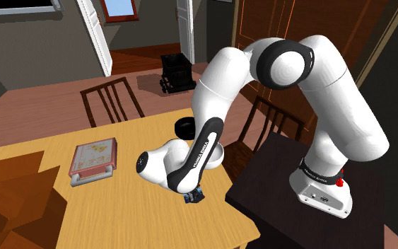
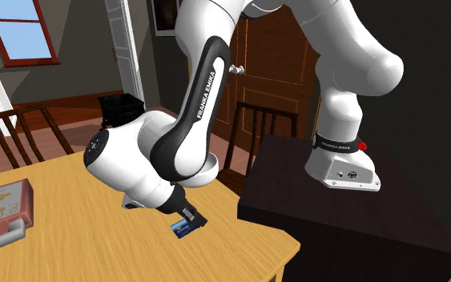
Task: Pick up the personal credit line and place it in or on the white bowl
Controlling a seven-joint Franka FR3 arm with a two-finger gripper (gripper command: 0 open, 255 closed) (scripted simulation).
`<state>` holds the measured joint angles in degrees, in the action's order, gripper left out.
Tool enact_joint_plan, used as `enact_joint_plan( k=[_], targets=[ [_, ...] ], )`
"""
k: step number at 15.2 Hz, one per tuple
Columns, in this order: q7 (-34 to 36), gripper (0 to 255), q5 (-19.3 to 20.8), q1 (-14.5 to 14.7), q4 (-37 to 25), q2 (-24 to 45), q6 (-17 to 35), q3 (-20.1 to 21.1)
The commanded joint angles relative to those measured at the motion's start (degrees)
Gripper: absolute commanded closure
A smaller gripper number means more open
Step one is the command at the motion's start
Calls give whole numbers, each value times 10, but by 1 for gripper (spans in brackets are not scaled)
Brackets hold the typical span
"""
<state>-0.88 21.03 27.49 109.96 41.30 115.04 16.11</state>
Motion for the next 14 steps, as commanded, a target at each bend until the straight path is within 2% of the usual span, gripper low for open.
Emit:
enact_joint_plan(
  k=[1,14],
  targets=[
    [0,255,0,0,0,0,0,0],
    [-17,255,-23,-12,21,-73,-49,17]
  ],
)
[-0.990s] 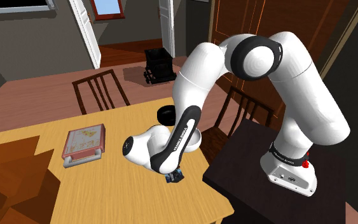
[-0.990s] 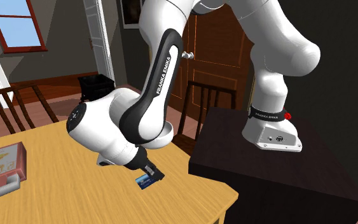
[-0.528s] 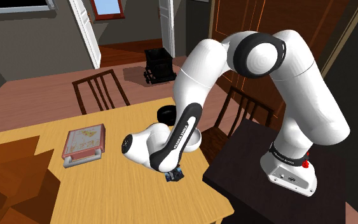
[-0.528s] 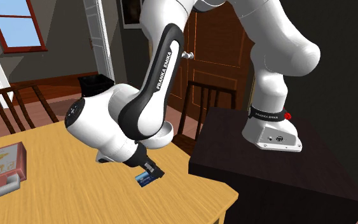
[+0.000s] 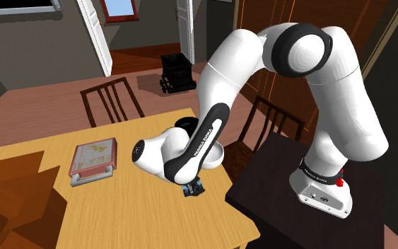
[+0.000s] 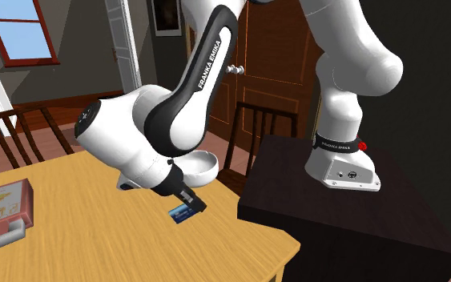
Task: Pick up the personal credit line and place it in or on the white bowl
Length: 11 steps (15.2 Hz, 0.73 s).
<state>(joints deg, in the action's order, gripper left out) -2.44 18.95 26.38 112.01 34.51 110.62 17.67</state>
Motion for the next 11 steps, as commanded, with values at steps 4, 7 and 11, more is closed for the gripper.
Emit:
enact_joint_plan(
  k=[4,7,11],
  targets=[
    [-8,255,-11,-4,4,-30,-24,7],
    [-14,255,-17,-7,6,-48,-40,11],
    [-21,255,-25,-10,6,-72,-61,15]
  ],
)
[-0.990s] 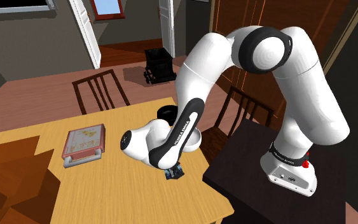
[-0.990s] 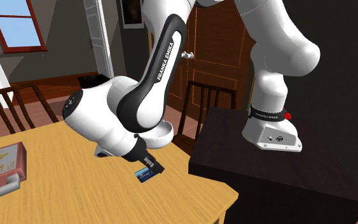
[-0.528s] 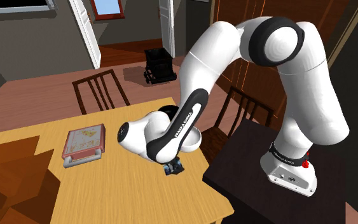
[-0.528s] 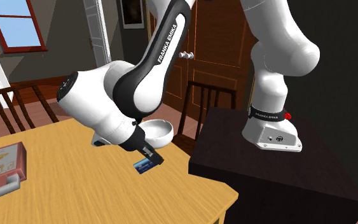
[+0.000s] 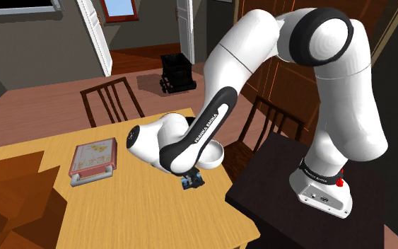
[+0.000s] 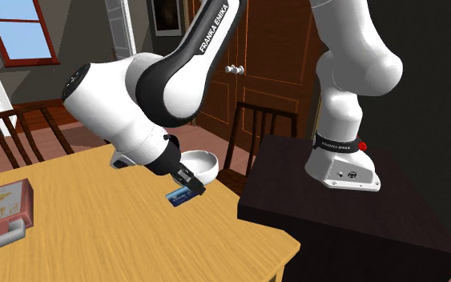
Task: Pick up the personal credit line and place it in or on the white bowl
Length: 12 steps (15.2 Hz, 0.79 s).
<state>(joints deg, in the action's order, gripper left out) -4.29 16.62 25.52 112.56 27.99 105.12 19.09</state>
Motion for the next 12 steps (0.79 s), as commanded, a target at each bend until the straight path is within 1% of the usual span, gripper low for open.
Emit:
enact_joint_plan(
  k=[1,7,12],
  targets=[
    [-4,255,-4,-2,0,-12,-11,2],
    [-14,255,-16,-5,-3,-43,-43,8],
    [-69,255,1,-49,51,-87,-20,-15]
  ],
)
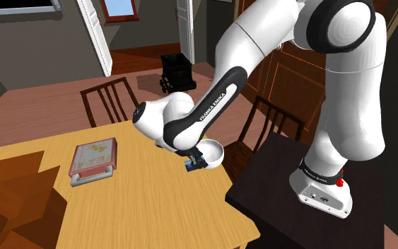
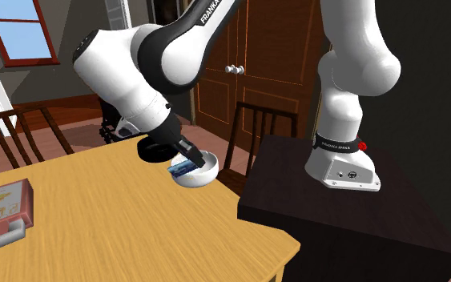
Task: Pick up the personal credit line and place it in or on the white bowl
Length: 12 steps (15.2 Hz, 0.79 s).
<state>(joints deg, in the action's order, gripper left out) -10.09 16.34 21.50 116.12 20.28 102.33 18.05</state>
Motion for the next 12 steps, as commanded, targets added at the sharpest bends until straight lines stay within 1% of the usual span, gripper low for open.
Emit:
enact_joint_plan(
  k=[1,6,11,12],
  targets=[
    [-22,255,8,-18,24,-17,12,-10],
    [-78,255,31,-59,59,-48,32,-39],
    [-132,255,58,-98,77,-67,49,-70],
    [-129,255,60,-98,78,-61,55,-71]
  ],
)
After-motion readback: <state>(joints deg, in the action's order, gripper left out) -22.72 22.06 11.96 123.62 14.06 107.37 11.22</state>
